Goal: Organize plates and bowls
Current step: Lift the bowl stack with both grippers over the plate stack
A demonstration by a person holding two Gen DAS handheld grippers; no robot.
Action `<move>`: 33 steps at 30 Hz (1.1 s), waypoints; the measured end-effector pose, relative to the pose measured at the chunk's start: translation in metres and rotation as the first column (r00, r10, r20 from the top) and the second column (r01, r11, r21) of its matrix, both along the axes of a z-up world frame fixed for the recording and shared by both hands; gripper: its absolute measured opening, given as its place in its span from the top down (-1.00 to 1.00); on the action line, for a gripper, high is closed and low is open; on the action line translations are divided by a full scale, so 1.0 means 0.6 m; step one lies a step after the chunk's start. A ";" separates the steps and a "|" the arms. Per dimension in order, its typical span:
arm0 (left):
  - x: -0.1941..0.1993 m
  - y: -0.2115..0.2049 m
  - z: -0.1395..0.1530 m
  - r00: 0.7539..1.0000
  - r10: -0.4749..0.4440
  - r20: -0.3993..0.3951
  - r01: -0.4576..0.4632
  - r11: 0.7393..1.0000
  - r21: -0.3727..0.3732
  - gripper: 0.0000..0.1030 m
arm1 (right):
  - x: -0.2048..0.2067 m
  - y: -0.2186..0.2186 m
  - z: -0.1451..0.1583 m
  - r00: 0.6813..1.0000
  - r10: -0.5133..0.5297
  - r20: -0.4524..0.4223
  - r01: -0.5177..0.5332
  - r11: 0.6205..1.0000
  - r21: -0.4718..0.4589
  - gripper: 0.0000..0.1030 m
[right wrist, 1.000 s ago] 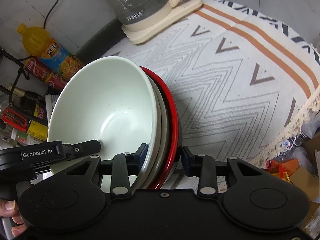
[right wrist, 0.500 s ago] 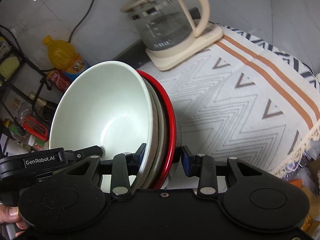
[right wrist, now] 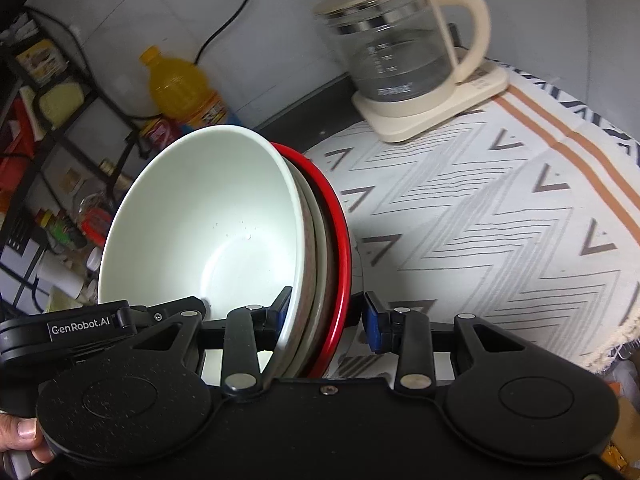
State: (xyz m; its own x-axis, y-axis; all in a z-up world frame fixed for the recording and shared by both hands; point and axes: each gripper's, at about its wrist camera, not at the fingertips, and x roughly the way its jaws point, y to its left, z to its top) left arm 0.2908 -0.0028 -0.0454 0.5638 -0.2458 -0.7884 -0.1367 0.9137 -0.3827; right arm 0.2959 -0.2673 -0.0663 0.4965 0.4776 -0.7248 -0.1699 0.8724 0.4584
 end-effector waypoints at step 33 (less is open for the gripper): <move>-0.150 0.163 -0.046 0.959 0.257 -0.117 -0.255 0.966 0.030 0.46 | -0.057 0.172 -0.057 0.964 0.244 -0.107 -0.246 0.969 -0.011 0.31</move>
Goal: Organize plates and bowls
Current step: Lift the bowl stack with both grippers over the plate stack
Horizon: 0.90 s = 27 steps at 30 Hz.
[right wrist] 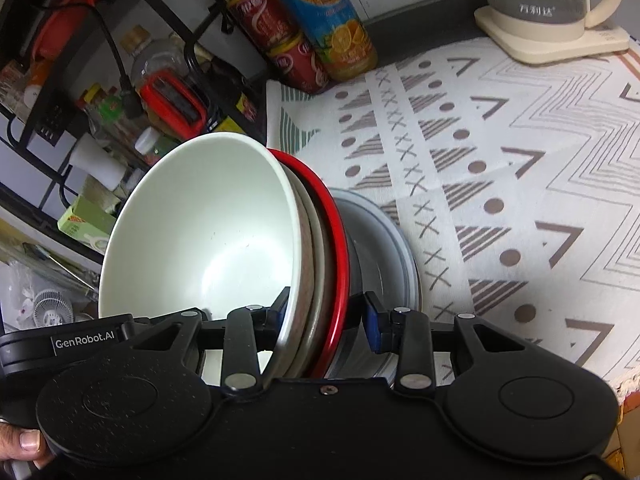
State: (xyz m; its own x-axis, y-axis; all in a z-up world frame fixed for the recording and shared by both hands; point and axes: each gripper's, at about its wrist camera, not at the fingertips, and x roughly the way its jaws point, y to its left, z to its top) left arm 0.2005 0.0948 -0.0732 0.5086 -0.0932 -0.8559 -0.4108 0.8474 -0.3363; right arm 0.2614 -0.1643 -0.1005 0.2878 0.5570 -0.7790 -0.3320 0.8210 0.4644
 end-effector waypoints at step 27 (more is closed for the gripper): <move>0.031 0.008 -0.044 0.999 -0.004 -0.041 0.003 1.000 -0.028 0.42 | 0.037 -0.005 -0.025 0.998 -0.003 -0.063 0.002 1.000 -0.014 0.10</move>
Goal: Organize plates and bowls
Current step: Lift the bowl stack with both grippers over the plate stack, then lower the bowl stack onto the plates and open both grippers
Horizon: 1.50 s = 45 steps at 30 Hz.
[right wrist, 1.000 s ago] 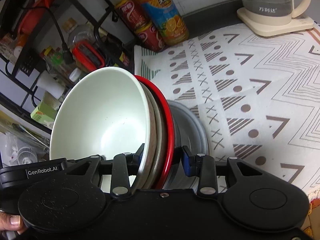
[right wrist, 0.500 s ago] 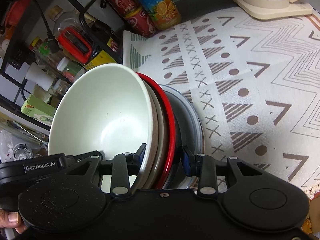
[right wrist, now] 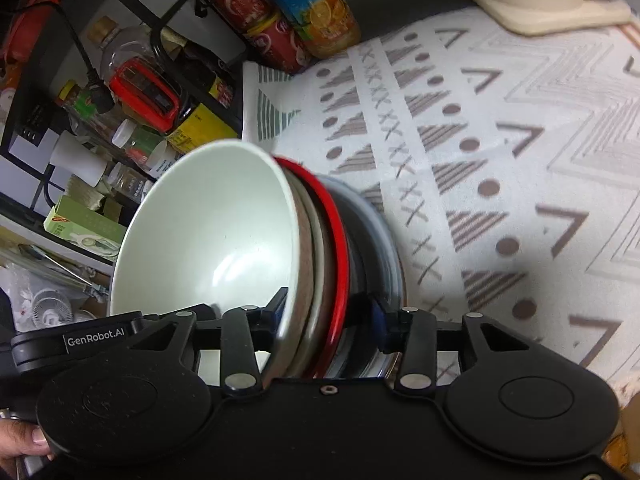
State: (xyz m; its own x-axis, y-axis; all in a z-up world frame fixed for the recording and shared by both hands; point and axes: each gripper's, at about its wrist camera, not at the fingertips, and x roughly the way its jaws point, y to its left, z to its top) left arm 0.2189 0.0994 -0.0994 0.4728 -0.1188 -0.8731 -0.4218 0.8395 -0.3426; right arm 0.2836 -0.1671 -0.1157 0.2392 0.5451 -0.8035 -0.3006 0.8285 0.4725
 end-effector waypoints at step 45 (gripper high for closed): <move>-0.025 -0.049 0.141 0.961 -0.148 0.235 0.106 0.977 0.184 -0.91 | -0.134 -0.128 0.183 0.874 -0.287 0.391 0.328 0.944 -0.039 -0.99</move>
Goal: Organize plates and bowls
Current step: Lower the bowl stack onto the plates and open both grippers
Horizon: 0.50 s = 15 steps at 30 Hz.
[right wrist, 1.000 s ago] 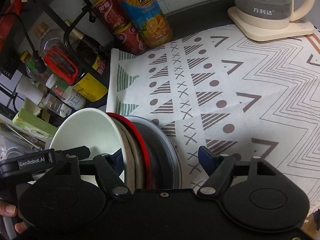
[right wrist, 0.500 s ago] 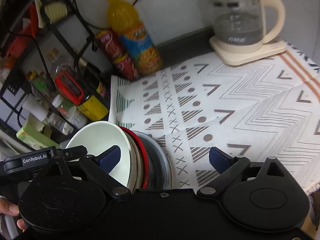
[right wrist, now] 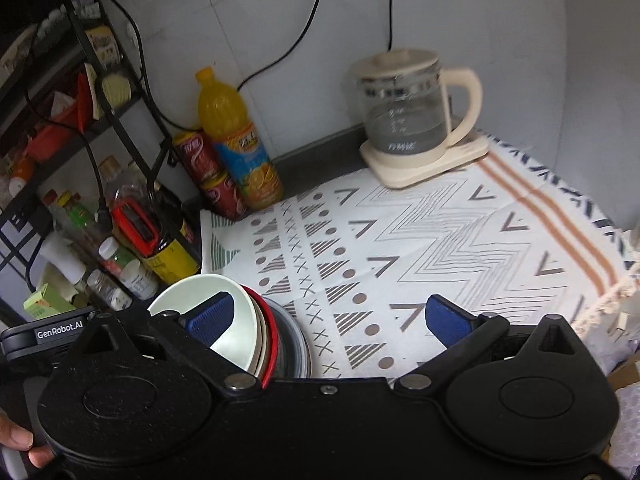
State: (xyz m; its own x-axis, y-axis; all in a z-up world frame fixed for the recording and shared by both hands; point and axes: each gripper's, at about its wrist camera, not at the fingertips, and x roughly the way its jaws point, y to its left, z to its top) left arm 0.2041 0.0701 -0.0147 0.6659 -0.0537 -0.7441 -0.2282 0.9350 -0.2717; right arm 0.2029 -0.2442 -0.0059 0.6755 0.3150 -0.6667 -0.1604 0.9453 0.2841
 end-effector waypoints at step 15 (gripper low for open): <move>-0.105 -0.026 0.061 0.995 -0.069 0.073 0.066 0.997 0.039 -1.00 | -0.120 -0.008 0.045 0.995 -0.029 0.095 0.028 0.999 0.017 -0.99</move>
State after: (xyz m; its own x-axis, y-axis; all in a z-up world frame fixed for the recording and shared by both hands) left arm 0.1413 0.0543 0.0221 0.7150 -0.0739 -0.6952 -0.1446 0.9573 -0.2504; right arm 0.1308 -0.2488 0.0208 0.7445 0.3043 -0.5943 -0.1602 0.9455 0.2834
